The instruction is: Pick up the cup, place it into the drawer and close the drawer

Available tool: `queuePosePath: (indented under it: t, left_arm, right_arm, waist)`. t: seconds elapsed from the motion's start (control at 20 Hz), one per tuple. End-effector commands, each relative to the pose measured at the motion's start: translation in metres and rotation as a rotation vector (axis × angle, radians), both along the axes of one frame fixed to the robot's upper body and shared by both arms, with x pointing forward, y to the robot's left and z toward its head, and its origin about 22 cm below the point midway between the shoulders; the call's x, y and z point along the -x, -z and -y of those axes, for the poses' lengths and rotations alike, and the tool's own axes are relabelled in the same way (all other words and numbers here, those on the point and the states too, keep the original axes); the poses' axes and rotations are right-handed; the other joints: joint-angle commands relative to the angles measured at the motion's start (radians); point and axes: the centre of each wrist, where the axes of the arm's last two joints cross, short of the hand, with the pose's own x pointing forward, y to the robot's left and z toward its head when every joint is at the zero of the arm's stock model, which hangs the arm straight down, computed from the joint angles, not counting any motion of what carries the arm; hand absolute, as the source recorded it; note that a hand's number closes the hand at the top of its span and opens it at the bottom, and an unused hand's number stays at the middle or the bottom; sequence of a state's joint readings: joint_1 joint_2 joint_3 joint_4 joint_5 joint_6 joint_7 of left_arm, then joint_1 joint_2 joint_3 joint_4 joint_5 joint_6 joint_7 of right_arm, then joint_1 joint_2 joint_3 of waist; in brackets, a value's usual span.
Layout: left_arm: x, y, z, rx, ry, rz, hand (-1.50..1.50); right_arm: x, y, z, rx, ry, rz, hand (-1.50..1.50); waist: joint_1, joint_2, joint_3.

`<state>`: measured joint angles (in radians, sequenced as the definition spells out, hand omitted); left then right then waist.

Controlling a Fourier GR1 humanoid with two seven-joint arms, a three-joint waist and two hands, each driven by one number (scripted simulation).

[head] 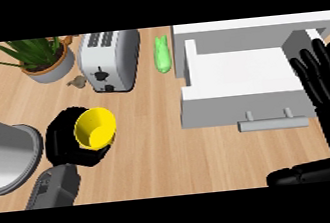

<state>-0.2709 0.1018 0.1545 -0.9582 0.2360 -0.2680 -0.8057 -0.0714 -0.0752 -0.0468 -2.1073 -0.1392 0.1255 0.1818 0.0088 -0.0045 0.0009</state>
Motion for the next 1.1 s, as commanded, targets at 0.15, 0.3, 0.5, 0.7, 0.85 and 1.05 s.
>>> queuePosePath:
  t: [0.15, 0.3, 0.5, 0.7, 0.85, 1.05]
  left_arm:
    - [-0.015, -0.08, 0.054, 0.028, 0.114, 0.066, 1.5]
    - [-0.022, -0.106, 0.059, 0.023, 0.108, 0.052, 1.5]
    - [-0.038, -0.139, 0.085, 0.018, 0.106, 0.082, 1.5]
    - [-0.048, -0.182, 0.11, -0.037, 0.127, 0.09, 1.5]
    - [-0.065, -0.203, 0.121, -0.033, 0.115, 0.087, 1.5]
    - [-0.069, -0.228, 0.149, -0.076, 0.125, 0.101, 1.5]
  right_arm:
    - [0.0, 0.003, -0.004, -0.006, 0.02, -0.007, -1.5]
    - [-0.002, -0.001, -0.004, 0.004, 0.0, -0.005, -1.5]
    - [0.0, 0.011, 0.019, 0.002, 0.024, -0.005, -1.5]
    - [-0.004, -0.006, 0.018, 0.016, 0.004, -0.004, -1.5]
    - [-0.006, -0.006, 0.006, 0.003, 0.012, 0.014, -1.5]
    - [-0.003, 0.001, 0.02, 0.003, -0.01, 0.004, -1.5]
  waist:
    - [0.002, -0.001, 0.0]
    - [-0.007, 0.002, -0.001]
    - [-0.013, 0.004, 0.0]
    - [-0.014, 0.004, -0.001]
    - [-0.015, 0.005, -0.001]
    - [-0.019, 0.004, -0.001]
